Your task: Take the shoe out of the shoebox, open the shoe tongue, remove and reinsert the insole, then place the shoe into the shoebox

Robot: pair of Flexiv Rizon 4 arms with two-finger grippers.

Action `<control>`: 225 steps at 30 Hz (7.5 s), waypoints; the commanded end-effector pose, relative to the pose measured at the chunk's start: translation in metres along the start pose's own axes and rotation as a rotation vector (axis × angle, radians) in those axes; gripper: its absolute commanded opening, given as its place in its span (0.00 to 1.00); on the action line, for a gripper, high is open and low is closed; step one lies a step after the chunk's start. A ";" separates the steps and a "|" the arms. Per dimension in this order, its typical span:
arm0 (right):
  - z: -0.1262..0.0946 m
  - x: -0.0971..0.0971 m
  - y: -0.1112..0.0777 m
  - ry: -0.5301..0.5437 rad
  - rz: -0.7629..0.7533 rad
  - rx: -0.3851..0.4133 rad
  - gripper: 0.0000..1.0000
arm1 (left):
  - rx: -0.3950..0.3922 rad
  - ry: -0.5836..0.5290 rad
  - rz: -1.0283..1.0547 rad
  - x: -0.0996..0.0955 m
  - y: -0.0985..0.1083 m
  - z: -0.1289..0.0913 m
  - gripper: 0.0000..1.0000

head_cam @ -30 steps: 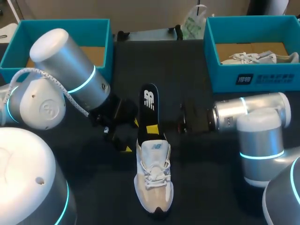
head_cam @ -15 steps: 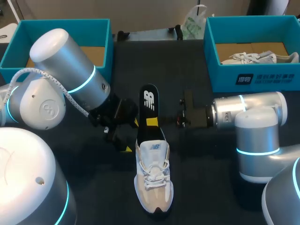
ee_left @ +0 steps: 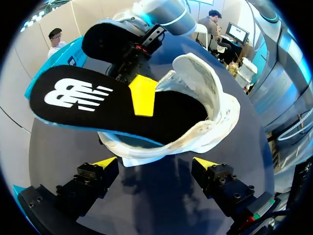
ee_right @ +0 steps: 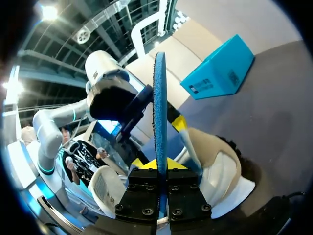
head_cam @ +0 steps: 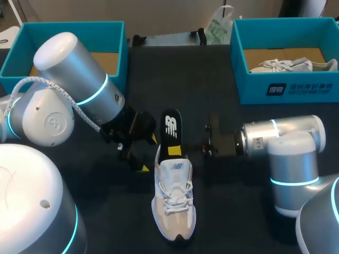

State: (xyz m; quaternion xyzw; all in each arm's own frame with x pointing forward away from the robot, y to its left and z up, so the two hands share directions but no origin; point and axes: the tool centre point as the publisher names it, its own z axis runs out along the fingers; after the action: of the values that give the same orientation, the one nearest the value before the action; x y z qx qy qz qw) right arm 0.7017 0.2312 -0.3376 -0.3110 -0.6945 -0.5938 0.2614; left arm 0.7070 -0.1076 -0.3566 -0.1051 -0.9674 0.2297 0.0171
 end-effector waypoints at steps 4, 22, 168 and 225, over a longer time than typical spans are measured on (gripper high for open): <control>0.004 -0.001 -0.012 0.018 0.018 0.038 0.00 | 0.002 -0.001 0.001 0.000 0.001 0.001 1.00; 0.006 0.015 0.015 0.000 -0.059 0.060 0.34 | 0.002 -0.001 0.001 0.000 0.001 0.001 1.00; -0.005 0.024 0.024 -0.117 -0.049 0.276 0.45 | 0.002 -0.007 0.024 0.004 0.001 -0.007 1.00; -0.064 0.041 0.120 -0.867 0.267 0.615 0.00 | -0.190 -0.018 0.007 -0.063 0.117 -0.140 1.00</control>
State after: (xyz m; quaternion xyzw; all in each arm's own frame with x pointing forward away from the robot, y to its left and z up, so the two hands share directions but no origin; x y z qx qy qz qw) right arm 0.7745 0.1889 -0.2216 -0.5136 -0.8353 -0.1376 0.1394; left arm 0.8044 0.0427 -0.2824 -0.1074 -0.9846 0.1380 -0.0010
